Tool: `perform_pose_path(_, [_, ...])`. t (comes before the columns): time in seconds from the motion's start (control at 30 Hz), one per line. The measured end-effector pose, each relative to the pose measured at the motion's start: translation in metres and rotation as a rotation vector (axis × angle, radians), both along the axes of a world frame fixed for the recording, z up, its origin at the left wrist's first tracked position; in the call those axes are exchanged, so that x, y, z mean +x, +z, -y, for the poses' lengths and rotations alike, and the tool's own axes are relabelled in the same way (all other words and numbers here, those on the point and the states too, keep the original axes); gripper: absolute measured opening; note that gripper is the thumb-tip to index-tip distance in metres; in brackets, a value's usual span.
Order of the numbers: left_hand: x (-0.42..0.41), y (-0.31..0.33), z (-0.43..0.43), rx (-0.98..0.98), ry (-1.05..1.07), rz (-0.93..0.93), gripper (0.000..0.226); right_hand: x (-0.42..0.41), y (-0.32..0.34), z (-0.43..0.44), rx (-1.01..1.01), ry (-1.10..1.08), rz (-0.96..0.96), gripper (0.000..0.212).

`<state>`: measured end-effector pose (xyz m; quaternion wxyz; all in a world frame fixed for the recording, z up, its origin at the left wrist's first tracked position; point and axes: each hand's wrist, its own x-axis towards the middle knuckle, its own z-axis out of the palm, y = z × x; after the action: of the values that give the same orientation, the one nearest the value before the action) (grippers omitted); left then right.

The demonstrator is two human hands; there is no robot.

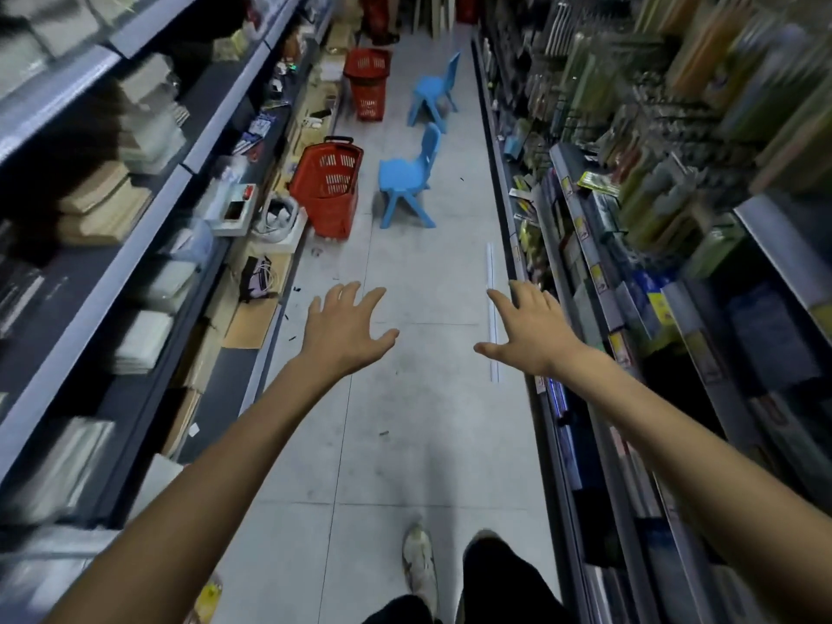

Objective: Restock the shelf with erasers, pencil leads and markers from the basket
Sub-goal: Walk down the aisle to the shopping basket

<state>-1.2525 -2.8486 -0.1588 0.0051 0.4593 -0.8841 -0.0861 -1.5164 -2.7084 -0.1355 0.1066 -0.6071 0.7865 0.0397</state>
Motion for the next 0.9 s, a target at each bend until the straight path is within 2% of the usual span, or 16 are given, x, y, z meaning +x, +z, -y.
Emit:
perform_pose_path(0.33, [-0.138,-0.017,0.185,0.028,0.022,-0.076,0.077,-0.128,-0.022,0.18,0.012,-0.046,0.015,0.095])
perform_pose_path(0.63, [-0.299,-0.016,0.376,0.034,0.026,-0.076,0.075,-0.278,-0.027,0.376,0.028,-0.062,0.058,0.096])
perform_pose_path(0.9, [-0.39,-0.01,0.52,0.011,0.003,-0.019,0.082,-0.382,-0.024,0.522,0.046,-0.049,0.078,0.096])
